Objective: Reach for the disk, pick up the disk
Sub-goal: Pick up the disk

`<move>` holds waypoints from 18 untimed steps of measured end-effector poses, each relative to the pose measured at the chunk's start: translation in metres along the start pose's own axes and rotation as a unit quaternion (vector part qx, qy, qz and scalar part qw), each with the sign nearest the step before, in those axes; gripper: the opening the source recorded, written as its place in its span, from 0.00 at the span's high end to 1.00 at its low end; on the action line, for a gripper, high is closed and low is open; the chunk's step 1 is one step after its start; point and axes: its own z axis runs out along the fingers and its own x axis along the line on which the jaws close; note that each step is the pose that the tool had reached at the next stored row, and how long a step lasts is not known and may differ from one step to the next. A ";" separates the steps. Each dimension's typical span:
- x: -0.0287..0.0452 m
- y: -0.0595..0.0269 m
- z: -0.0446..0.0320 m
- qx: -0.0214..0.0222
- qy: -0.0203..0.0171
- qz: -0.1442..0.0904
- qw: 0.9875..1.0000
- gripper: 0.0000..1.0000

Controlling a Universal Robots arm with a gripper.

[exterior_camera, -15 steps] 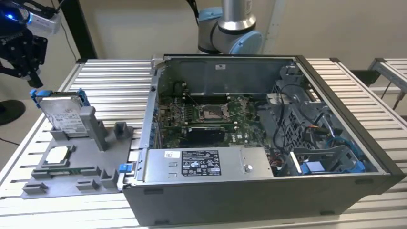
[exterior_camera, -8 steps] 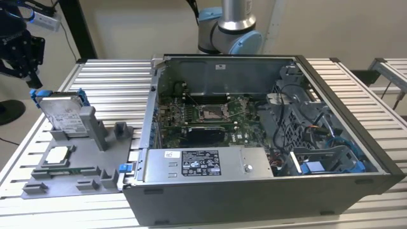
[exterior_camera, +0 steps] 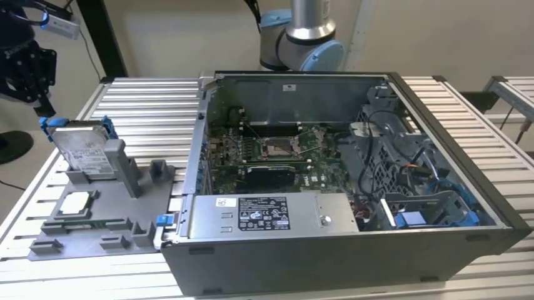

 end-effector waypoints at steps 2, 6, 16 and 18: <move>0.0000 0.0000 -0.0001 0.002 0.000 0.000 1.000 1.00; -0.0001 -0.0011 0.0012 0.005 -0.001 0.000 1.000 1.00; -0.0001 -0.0017 0.0025 0.005 -0.001 0.000 1.000 1.00; -0.0001 -0.0017 0.0025 0.006 -0.001 0.000 1.000 1.00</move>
